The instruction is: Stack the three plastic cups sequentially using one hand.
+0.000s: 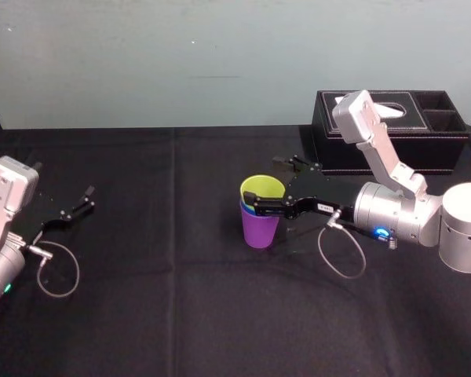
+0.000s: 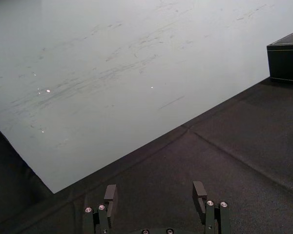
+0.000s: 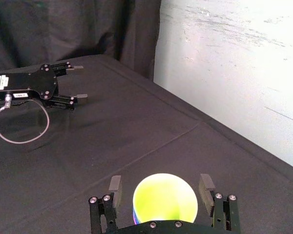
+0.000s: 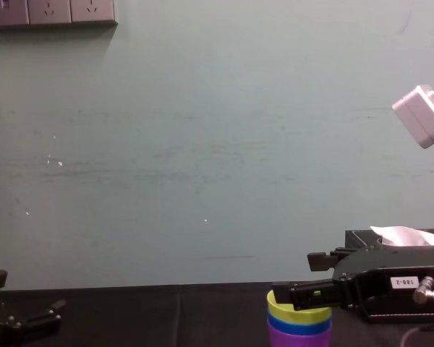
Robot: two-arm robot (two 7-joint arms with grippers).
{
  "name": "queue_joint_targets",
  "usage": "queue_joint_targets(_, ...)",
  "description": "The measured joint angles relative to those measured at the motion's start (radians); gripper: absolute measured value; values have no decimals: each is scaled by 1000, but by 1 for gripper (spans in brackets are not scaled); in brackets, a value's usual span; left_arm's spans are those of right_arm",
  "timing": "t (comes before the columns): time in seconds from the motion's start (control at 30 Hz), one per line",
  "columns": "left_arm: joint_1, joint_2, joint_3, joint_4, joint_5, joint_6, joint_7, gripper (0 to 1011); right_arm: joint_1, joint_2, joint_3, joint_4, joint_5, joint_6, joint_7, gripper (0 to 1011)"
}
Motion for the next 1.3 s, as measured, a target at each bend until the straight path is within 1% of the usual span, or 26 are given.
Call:
queue_joint_targets(0.1,0,0,0,0,0,0,0,1010,-5,2,3,-6,1,0,-2,1003)
queue_joint_targets(0.27,0,0,0,0,0,0,0,1010,-45,17,34,-46,22,-9,-28,1003)
queue_joint_targets(0.3,0,0,0,0,0,0,0,1010,-60,23,47,-60,29,-15,-39,1003)
queue_joint_targets(0.4,0,0,0,0,0,0,0,1010,-85,33,66,-78,39,-25,-54,1003)
queue_joint_targets(0.47,0,0,0,0,0,0,0,1010,-110,45,87,-96,46,-35,-69,1003)
queue_joint_targets(0.6,0,0,0,0,0,0,0,1010,-148,62,118,-114,47,-60,-97,1003)
queue_joint_targets(0.67,0,0,0,0,0,0,0,1010,-171,70,137,-119,37,-84,-118,1002)
queue_joint_targets(0.83,0,0,0,0,0,0,0,1010,-200,76,177,-103,13,-122,-152,1003)
queue_joint_targets(0.93,0,0,0,0,0,0,0,1010,-211,76,190,-89,-5,-140,-165,1003)
queue_joint_targets(1.1,0,0,0,0,0,0,0,1010,-219,73,201,-55,-34,-160,-177,1003)
queue_joint_targets(1.3,0,0,0,0,0,0,0,1010,-222,67,210,1,-67,-176,-183,1003)
